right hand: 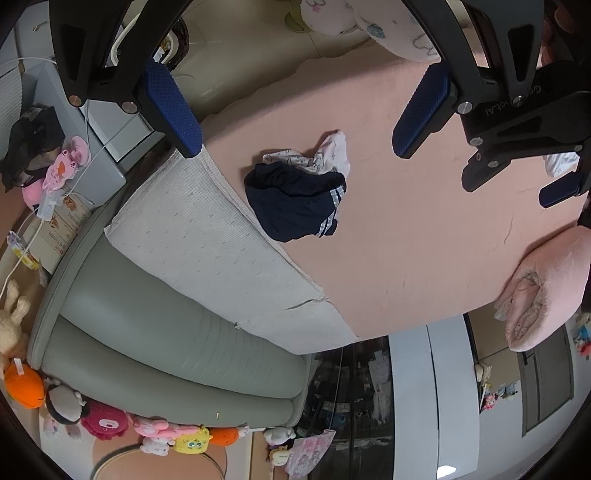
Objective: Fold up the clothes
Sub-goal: 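Move both grippers toward the navy striped shorts on the bed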
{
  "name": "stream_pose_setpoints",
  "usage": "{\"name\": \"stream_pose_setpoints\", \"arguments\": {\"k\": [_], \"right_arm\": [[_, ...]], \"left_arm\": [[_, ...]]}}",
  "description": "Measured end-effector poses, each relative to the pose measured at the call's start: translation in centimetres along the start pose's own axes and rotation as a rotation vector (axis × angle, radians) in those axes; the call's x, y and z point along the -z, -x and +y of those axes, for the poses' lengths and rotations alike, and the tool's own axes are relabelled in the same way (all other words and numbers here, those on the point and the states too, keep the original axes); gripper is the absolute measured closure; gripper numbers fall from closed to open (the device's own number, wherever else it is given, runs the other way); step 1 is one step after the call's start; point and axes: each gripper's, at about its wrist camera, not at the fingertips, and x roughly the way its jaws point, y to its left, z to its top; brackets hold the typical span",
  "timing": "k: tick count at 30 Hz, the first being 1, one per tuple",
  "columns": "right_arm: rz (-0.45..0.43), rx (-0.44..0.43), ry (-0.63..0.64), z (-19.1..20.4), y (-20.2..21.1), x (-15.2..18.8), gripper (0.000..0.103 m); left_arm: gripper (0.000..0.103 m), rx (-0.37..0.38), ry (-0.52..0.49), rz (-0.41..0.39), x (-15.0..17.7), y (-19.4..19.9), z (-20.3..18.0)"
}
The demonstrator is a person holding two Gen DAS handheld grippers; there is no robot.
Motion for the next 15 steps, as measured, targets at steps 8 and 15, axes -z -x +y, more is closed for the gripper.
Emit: {"name": "stream_pose_setpoints", "arguments": {"k": [8, 15], "right_arm": [[-0.043, 0.004, 0.001, 0.4, 2.3, 0.6, 0.000], [-0.076, 0.007, 0.013, 0.4, 5.3, 1.1, 0.000]], "left_arm": [[0.000, -0.007, 0.015, -0.046, 1.0, 2.6, 0.3], [0.000, 0.004, 0.030, -0.085, 1.9, 5.2, 1.2]]}}
